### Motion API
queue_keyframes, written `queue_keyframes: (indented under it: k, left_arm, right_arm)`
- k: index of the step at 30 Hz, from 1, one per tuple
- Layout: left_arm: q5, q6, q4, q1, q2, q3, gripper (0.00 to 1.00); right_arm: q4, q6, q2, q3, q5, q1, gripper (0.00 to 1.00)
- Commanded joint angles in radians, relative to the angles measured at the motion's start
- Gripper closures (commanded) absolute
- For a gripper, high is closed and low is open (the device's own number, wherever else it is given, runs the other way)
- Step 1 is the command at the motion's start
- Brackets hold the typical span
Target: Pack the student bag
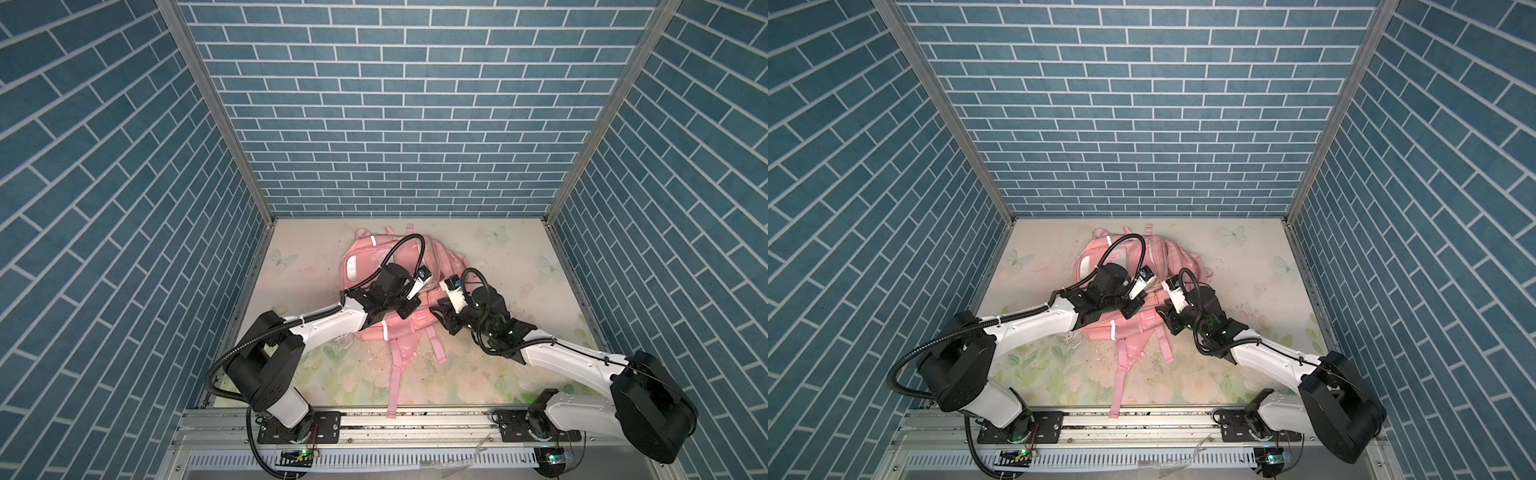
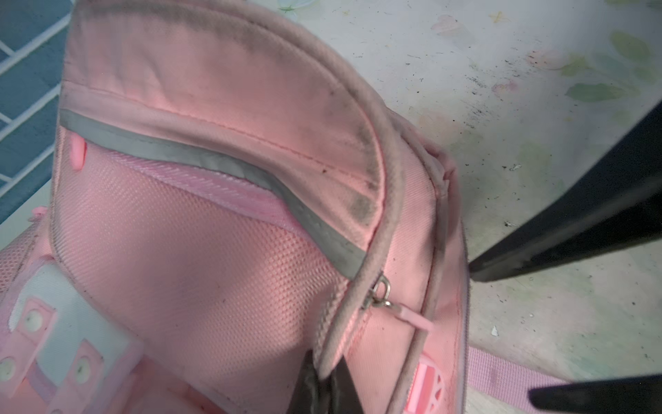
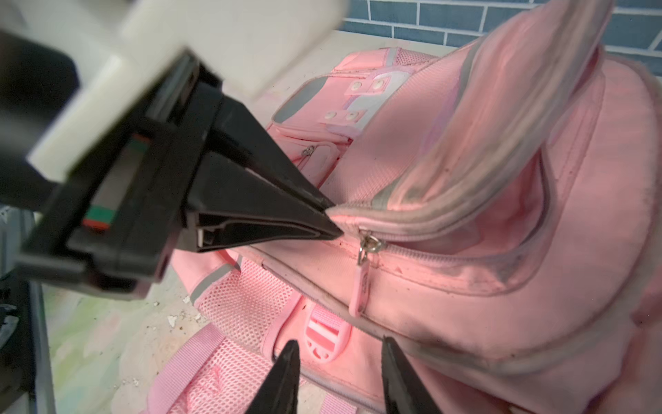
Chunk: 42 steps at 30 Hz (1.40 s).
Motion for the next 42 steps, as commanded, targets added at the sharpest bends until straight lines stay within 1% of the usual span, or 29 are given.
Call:
queue_keyframes:
  k: [1, 6, 17, 21, 24, 28, 31, 34, 37, 40, 42]
  left_arm:
    - [0.056, -0.041, 0.037, -0.010, -0.046, 0.022, 1.00]
    - [0.058, -0.047, 0.039, -0.010, -0.048, 0.022, 1.00]
    - [0.051, -0.063, 0.040, -0.009, -0.046, 0.021, 1.00]
    - [0.051, -0.069, 0.035, -0.010, -0.045, 0.022, 1.00]
    - [0.043, -0.068, 0.030, -0.012, -0.047, 0.013, 1.00]
    - [0.021, -0.052, 0.007, -0.010, -0.062, 0.004, 1.00]
    - [0.009, -0.033, -0.019, -0.006, -0.083, -0.007, 1.00]
    - [-0.001, -0.007, -0.051, -0.003, -0.108, -0.020, 1.00]
    - [-0.002, 0.034, -0.105, 0.019, -0.139, -0.039, 1.00]
    - [0.088, 0.086, -0.132, 0.085, -0.185, -0.082, 1.00]
    - [0.126, 0.161, -0.168, 0.105, -0.207, -0.098, 1.00]
  right_arm:
    - [0.120, -0.063, 0.030, 0.001, 0.093, 0.020, 0.60]
    - [0.150, -0.069, 0.068, 0.008, 0.145, 0.038, 0.61]
    - [0.210, -0.074, 0.166, 0.047, 0.157, 0.052, 0.67]
    - [0.238, -0.067, 0.181, 0.054, 0.163, 0.052, 0.73]
    - [0.226, -0.066, 0.184, 0.057, 0.180, 0.051, 0.81]
    - [0.171, -0.064, 0.162, 0.054, 0.228, 0.052, 0.89]
    - [0.103, -0.055, 0.144, 0.064, 0.297, 0.049, 0.94]
    - [0.061, -0.068, 0.116, 0.063, 0.300, 0.024, 0.98]
    - [0.029, -0.068, 0.078, 0.059, 0.256, -0.038, 1.00]
    - [-0.017, -0.056, 0.043, 0.064, 0.179, -0.120, 1.00]
    - [-0.048, -0.070, 0.034, 0.079, 0.145, -0.153, 1.00]
